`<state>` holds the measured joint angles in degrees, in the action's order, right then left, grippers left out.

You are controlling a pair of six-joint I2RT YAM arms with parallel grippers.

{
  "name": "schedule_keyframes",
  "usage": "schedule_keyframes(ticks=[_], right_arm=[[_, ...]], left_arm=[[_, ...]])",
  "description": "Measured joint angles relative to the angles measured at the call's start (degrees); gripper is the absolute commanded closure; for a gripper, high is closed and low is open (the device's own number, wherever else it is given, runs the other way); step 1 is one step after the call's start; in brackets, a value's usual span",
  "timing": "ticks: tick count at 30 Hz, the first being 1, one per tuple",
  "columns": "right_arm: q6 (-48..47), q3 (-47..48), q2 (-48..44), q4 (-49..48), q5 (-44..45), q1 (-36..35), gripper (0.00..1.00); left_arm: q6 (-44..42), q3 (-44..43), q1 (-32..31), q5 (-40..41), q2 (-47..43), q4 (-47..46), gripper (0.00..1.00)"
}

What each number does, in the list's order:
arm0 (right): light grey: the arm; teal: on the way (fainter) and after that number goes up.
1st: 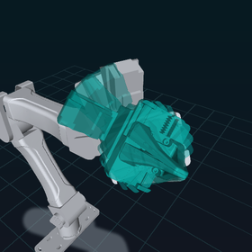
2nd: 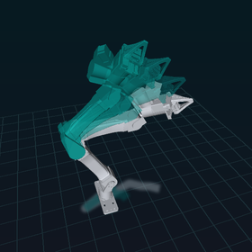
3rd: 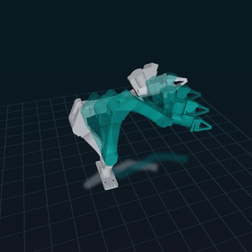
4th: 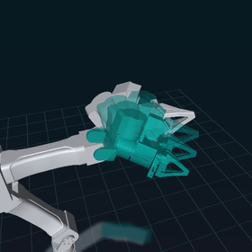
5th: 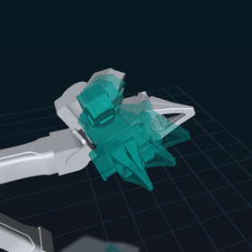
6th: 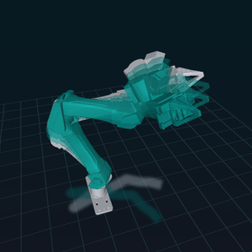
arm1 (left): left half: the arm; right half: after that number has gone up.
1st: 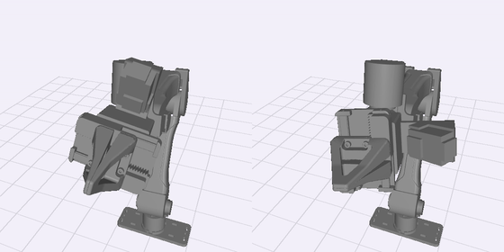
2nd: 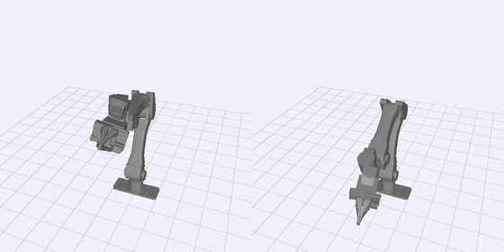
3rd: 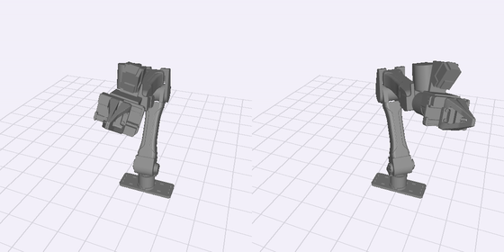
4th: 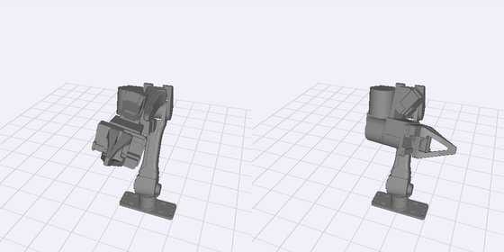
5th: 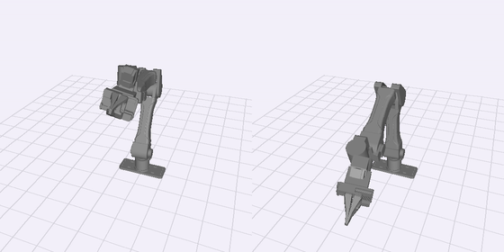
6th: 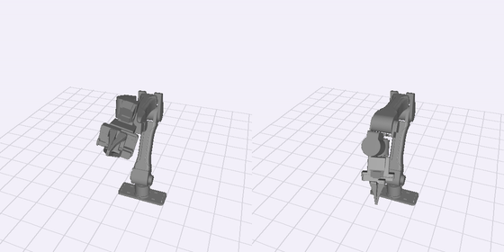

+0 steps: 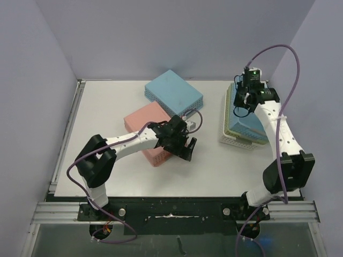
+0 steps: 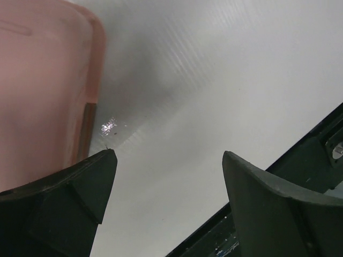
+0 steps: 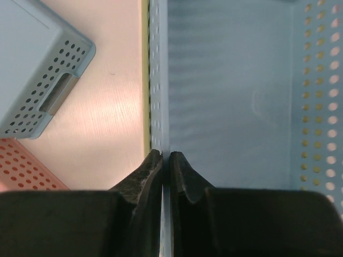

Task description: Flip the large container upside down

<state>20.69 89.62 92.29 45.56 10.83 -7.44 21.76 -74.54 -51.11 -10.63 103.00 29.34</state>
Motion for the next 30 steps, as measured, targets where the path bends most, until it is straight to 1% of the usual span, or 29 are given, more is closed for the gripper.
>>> schedule_keyframes(ticks=[5, 9, 12, 16, 20, 22, 26, 29, 30], right_arm=[[-1.14, 0.17, -9.53, 2.89, -0.44, 0.33, 1.0], [-2.32, 4.31, -14.82, 5.31, -1.51, 0.26, 1.0], [-2.49, 8.83, -15.65, 5.97, -2.73, 0.2, 1.0], [-2.23, 14.36, -15.69, 6.4, -7.48, 0.26, 1.0], [0.37, 16.85, -16.11, 4.96, -15.28, -0.46, 1.0], [2.27, 16.7, -16.35, 3.39, -19.34, -2.16, 1.0], [5.55, 14.25, -16.33, -1.55, -24.76, -9.9, 1.0], [8.83, 8.81, -16.39, -7.78, -30.18, -14.43, 1.0], [10.4, 5.79, -16.57, -10.78, -32.44, -15.47, 1.0]], left_arm=[[0.24, 1.79, 4.09, 0.92, 0.52, -1.09, 0.18], [0.35, 3.43, 10.71, 1.55, 0.52, -2.29, 0.18], [0.48, 3.69, 17.03, 1.99, 0.5, -2.54, 0.18], [0.37, 3.69, 25.11, 2.51, -0.33, -2.56, 0.18], [-0.28, 2.34, 29.4, 2.8, -2.75, -0.63, 0.18], [-0.59, 0.57, 30.71, 2.32, -4.55, 0.92, 0.18], [0.07, -3.1, 34.71, -0.17, -9.79, 2.69, 0.18], [2.38, -4.39, 41.35, -2.38, -15.5, 2.62, 0.18], [3.74, -4.55, 44.52, -2.99, -17.66, 2.58, 0.18]])
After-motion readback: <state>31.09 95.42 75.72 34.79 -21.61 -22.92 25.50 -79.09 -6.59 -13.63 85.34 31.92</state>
